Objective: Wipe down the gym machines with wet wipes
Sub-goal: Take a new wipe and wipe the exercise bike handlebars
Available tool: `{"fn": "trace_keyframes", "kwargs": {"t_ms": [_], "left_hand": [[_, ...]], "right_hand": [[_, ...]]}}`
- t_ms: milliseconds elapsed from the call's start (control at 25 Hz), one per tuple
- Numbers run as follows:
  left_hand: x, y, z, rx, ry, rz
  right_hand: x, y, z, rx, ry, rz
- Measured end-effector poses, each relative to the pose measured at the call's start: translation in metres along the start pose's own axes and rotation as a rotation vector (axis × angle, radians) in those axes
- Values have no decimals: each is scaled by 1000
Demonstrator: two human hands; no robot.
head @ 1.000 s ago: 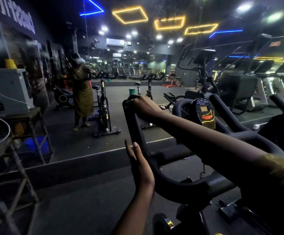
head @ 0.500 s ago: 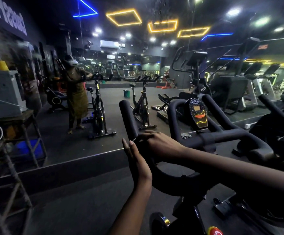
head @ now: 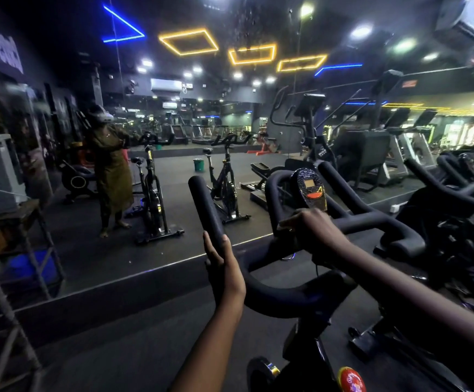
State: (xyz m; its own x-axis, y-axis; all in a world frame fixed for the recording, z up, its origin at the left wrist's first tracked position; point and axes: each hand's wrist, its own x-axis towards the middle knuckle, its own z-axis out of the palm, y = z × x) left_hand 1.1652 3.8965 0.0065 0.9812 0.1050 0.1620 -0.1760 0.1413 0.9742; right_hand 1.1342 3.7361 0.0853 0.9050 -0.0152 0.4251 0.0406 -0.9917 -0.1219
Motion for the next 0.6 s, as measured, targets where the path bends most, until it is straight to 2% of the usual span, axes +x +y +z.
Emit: {"fn": "trace_keyframes", "kwargs": {"t_ms": [160, 240, 320, 400, 480, 520, 600], "left_hand": [[6, -3, -7, 101, -126, -1], [7, -6, -16, 227, -201, 10], [10, -9, -25, 368, -172, 148], [14, -6, -28, 447, -111, 362], [20, -1, -23, 474, -167, 539], [22, 2, -18, 498, -245, 589], [25, 7, -11, 660, -397, 639]], "right_hand": [[-21, -32, 25, 3, 78, 114], [-29, -51, 31, -10, 96, 154], [-36, -72, 35, 29, 103, 121], [-46, -92, 41, 134, 120, 12], [-52, -96, 38, 231, 74, -29], [-50, -85, 32, 268, 66, 26], [-39, -49, 16, 300, 170, 229]]}}
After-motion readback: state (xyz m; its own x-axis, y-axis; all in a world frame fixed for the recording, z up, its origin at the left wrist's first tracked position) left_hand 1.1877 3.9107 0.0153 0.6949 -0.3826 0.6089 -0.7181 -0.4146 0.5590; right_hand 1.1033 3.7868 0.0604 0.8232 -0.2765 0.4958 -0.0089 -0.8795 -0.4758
